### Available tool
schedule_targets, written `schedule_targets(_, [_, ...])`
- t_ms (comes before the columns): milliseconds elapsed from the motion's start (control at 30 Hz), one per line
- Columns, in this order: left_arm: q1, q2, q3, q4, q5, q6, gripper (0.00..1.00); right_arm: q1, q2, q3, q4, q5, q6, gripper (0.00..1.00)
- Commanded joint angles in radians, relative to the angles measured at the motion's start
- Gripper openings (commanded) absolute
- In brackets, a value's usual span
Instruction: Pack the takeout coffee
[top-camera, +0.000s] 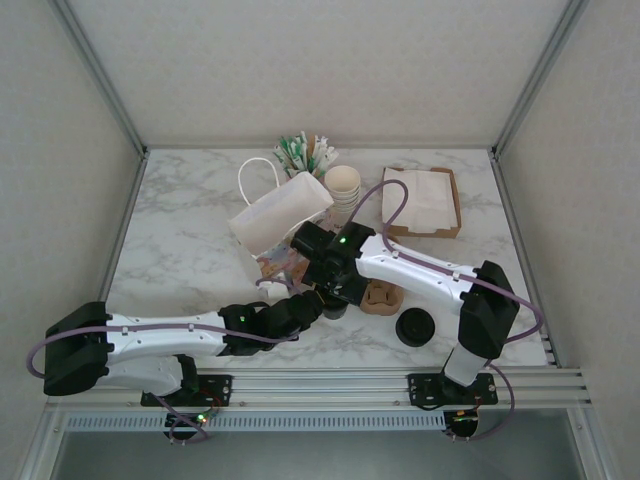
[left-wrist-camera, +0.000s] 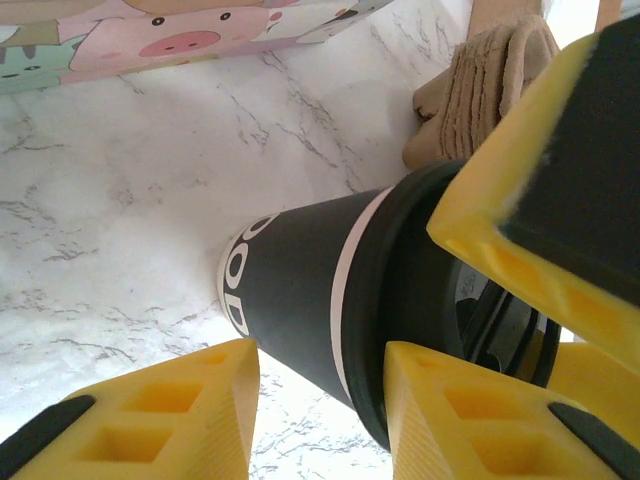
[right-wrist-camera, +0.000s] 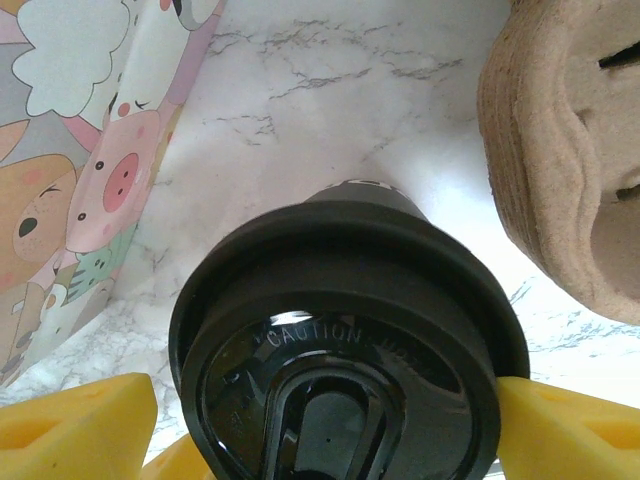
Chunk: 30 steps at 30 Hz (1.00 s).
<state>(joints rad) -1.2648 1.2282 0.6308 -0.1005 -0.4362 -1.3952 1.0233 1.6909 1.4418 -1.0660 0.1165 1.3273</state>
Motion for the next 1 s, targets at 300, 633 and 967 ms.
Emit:
schedule_targets(300, [0.015, 0.002, 0.060, -0.068, 0.000, 0.034, 0.37, -0.011, -0.059, 0.011, -0.019, -0.017, -0.013, 0.87])
schedule_targets(633, [0.015, 0.011, 0.107, -0.100, 0.007, 0.064, 0.37, -0.011, -0.106, 0.012, -0.035, 0.003, -0.025, 0.88])
schedule_targets(967, [0.015, -0.049, 0.154, -0.241, -0.010, 0.115, 0.37, -0.010, -0.193, -0.012, -0.022, 0.047, -0.087, 0.87])
